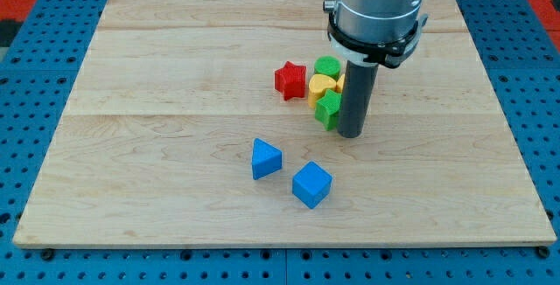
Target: Push the blue triangle to the top right of the blue cube
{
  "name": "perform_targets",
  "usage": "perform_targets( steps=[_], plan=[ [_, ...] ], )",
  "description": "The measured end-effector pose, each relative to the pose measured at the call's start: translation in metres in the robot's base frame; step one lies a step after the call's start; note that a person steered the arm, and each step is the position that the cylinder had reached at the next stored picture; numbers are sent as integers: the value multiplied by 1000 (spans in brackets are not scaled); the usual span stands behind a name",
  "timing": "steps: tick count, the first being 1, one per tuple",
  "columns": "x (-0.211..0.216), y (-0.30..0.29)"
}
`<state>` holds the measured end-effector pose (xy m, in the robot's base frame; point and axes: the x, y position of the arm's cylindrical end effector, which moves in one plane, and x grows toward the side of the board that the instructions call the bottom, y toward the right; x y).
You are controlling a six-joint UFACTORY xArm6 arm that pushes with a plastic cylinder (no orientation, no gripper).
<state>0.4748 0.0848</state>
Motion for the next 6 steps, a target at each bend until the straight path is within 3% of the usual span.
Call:
perform_targets(
  steps=[1, 2, 4, 5, 6],
  plan=[
    [26, -21],
    [31, -81],
    [-16, -210],
    [24, -235],
    [49, -206]
  ],
)
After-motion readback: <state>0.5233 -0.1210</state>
